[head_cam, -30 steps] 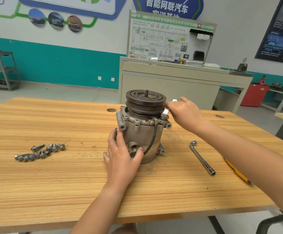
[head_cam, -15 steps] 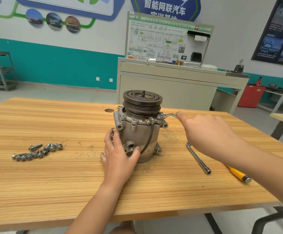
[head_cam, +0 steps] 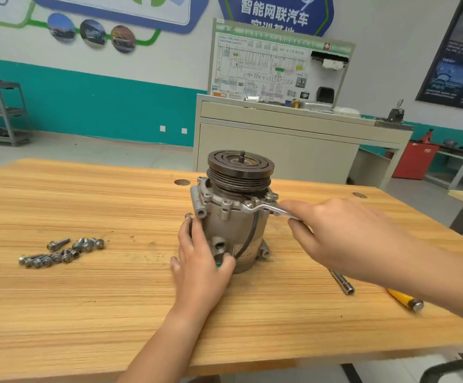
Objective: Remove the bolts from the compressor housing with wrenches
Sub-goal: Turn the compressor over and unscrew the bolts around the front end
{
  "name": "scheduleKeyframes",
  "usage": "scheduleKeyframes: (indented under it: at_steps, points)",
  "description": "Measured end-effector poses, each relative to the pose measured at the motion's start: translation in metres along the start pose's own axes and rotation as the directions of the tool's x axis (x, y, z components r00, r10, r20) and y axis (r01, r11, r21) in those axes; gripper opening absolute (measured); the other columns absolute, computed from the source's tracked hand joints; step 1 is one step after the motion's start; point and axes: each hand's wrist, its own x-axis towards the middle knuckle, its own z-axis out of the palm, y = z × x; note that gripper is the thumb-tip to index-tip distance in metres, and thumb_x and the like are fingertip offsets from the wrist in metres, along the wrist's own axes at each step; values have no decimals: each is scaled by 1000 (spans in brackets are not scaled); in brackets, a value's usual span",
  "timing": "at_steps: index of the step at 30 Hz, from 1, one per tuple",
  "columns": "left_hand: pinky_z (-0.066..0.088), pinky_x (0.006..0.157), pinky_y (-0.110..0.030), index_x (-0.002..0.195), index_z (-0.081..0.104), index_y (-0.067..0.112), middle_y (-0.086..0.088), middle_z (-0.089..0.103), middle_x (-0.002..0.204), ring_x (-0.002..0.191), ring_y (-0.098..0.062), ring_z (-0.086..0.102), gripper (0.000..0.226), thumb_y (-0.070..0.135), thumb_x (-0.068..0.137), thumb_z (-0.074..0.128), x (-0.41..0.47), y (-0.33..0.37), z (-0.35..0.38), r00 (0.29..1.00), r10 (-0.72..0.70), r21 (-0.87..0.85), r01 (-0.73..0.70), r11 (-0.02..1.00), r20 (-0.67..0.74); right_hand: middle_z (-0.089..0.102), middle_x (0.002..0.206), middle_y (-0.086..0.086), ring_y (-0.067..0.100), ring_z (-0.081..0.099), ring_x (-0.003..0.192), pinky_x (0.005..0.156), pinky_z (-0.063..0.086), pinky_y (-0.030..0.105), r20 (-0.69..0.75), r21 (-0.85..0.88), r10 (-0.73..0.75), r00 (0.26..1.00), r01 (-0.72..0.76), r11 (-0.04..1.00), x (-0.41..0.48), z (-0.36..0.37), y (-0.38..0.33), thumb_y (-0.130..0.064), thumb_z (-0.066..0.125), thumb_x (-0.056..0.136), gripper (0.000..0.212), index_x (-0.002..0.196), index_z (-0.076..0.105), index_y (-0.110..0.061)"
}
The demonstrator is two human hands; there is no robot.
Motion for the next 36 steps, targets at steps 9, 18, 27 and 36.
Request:
scheduleKeyframes:
  at_steps: [9, 18, 27, 36]
  points:
    - [15, 111, -57, 149, 8, 18, 6, 2, 155, 141, -19, 18, 86, 31, 84, 61, -2, 0, -3, 1000, -24, 34, 24, 999, 4, 39, 68, -4, 18, 42, 64, 47, 33, 26, 7, -150, 169, 986, -166, 975, 9, -4, 22, -15, 34, 95, 37, 132, 39, -20]
    - [15, 111, -57, 149, 7, 20, 4, 5, 154, 140, -18, 19, 86, 30, 84, 62, -2, 1, -3, 1000, -26, 17, 26, 1000, 4, 32, 61, -2, 12, 29, 50, 40, 25, 23, 130, -329, 119, 984, -70, 942, 18, -2, 0, -2, 41, 88, 35, 121, 50, -11]
    - [18, 110, -59, 149, 9, 21, 3, 7, 154, 139, -20, 21, 85, 30, 83, 62, -1, 1, -3, 1000, -30, 19, 29, 999, 5, 52, 95, 12, 22, 45, 57, 37, 27, 26, 219, -541, -4, 976, 125, 832, 20, -13, -8, 4, 41, 90, 50, 138, 31, 0]
    - [15, 111, -58, 149, 10, 20, 4, 7, 154, 139, -20, 21, 84, 31, 84, 62, -1, 0, -2, 999, -34, 13, 34, 999, 7, 30, 54, 3, 17, 28, 42, 34, 24, 26, 159, -599, -29, 987, 120, 791, 29, 10, 22, -3, 36, 91, 55, 141, 13, 5]
